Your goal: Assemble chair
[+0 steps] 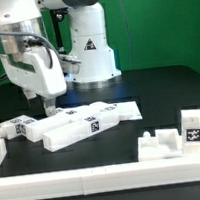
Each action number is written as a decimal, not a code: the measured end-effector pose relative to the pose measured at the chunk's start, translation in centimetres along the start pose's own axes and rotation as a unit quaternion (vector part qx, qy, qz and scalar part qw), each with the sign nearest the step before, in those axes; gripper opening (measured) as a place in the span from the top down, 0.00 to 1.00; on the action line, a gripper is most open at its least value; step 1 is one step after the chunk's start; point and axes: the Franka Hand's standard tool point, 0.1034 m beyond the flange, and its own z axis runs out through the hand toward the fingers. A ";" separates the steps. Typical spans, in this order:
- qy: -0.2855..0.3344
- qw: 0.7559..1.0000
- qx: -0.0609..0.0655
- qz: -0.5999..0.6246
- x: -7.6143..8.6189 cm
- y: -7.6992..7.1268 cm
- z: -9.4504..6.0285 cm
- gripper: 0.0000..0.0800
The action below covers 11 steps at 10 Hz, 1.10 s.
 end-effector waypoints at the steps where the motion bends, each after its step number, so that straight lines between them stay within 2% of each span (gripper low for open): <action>1: 0.001 1.000 0.000 0.000 0.1 0.0 0.0 0.19; 3: 0.000 1.000 -0.002 -0.008 0.2 0.3 0.2 0.19; 5: -0.005 0.998 -0.014 -0.055 1.9 4.6 1.4 0.19; 6: -0.007 0.998 -0.019 -0.063 2.5 6.5 1.6 0.19; 8: 0.004 0.998 -0.020 -0.061 3.6 7.7 1.4 0.19; 11: 0.024 0.997 -0.045 -0.058 4.4 10.0 3.9 0.19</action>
Offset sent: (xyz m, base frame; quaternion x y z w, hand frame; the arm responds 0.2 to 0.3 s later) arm -0.0359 -0.0494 -0.0280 0.0019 -0.0128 -0.0708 0.9974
